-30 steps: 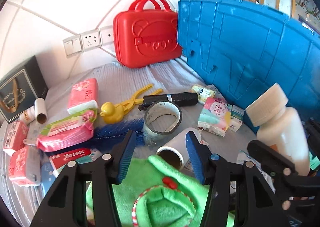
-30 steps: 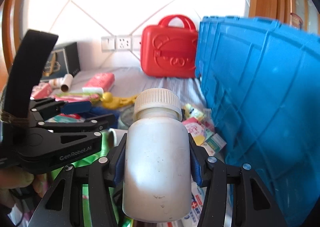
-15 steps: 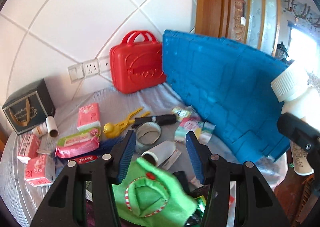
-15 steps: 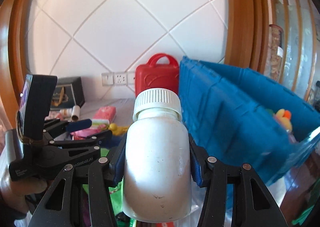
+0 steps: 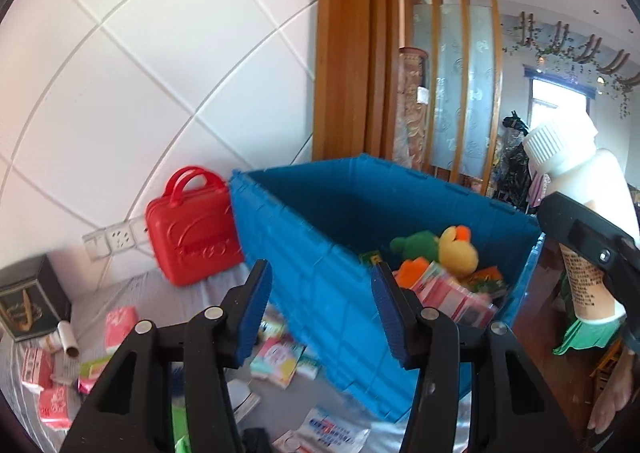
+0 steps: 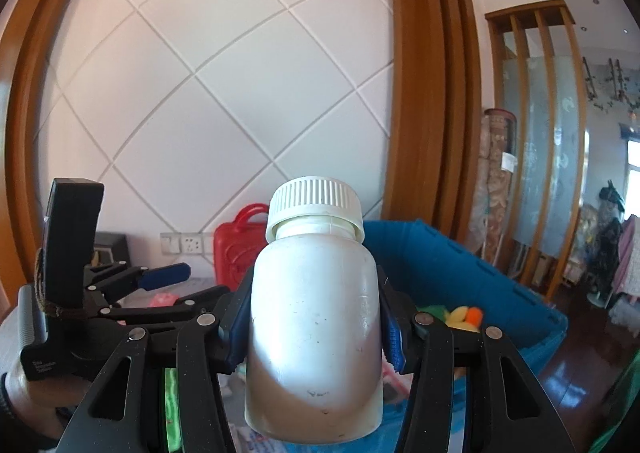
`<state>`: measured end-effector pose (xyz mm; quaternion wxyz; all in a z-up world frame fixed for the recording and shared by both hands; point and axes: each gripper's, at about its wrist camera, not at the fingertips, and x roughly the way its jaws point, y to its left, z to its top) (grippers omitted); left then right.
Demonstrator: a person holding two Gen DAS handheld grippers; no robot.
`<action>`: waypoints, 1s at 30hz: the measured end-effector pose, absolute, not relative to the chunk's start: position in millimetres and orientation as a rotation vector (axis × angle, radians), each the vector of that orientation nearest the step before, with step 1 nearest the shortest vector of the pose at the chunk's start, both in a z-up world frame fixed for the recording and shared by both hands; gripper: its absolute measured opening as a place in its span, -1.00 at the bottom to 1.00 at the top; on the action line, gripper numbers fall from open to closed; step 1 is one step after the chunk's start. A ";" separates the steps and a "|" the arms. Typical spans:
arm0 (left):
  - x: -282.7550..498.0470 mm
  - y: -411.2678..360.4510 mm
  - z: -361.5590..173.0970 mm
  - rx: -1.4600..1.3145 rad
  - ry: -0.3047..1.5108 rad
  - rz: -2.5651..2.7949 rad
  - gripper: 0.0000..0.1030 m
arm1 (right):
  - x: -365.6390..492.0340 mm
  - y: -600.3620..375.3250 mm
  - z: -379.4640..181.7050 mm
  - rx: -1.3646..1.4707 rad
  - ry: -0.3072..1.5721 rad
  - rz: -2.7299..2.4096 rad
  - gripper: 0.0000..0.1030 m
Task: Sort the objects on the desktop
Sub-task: 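Lift the white pill bottle and carry it over the blue crate, then open the right tool to drop the pill bottle into the crate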
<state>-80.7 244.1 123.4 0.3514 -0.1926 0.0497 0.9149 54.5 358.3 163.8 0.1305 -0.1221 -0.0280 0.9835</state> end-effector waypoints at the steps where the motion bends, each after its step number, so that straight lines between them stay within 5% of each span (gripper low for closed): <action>1: -79.2 251.6 128.2 -0.484 0.129 2.358 -0.01 | 56.3 366.6 167.8 -0.343 -0.078 2.846 0.00; 14: -75.6 297.3 129.6 -0.463 0.112 2.295 -0.01 | 47.5 467.4 171.5 -0.355 -0.026 2.746 0.01; 15: -75.1 294.0 127.8 -0.467 0.113 2.306 -0.01 | 41.4 474.5 172.0 -0.364 -0.028 2.722 0.07; 17: -77.9 285.3 122.1 -0.488 0.113 2.333 -0.01 | 25.1 489.2 173.7 -0.431 -0.039 2.675 0.97; 30: -88.3 142.9 69.0 -0.579 0.108 2.632 -0.01 | 42.1 394.3 138.4 -0.411 0.003 2.977 0.99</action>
